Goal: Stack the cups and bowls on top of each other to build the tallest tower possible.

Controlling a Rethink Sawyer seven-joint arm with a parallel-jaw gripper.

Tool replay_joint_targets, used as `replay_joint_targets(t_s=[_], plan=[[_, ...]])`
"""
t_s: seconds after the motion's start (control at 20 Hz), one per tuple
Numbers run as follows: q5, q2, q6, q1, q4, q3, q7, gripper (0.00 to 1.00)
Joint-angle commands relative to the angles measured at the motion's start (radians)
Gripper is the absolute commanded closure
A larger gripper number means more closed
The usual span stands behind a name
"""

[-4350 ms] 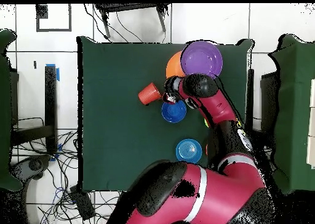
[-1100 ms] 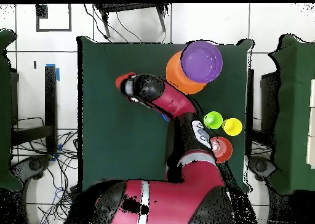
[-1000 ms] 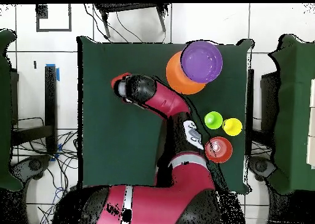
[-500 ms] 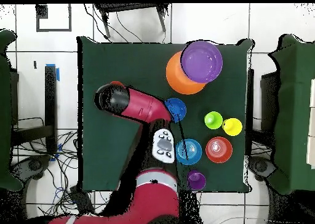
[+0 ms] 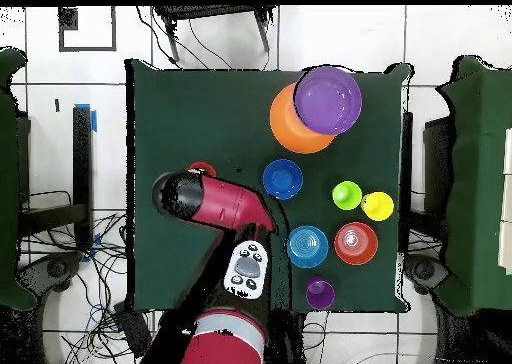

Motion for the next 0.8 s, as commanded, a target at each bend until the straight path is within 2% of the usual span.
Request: replay_joint_targets(t_s=[0.05,0.35,0.45,0.6,0.8], plan=[[-0.044,0.077,-0.156,-0.018,0.079,0.006,0.092,1.0],[-0.035,0.134,-0.226,-0.022,0.053,-0.012,0.082,1.0],[-0.028,0.165,-0.241,-0.007,0.022,-0.044,0.09,1.0],[-0.007,0.259,-0.26,0.051,-0.077,-0.169,0.121,1.0],[0.042,0.348,-0.261,0.116,-0.155,-0.306,0.161,1.0]])
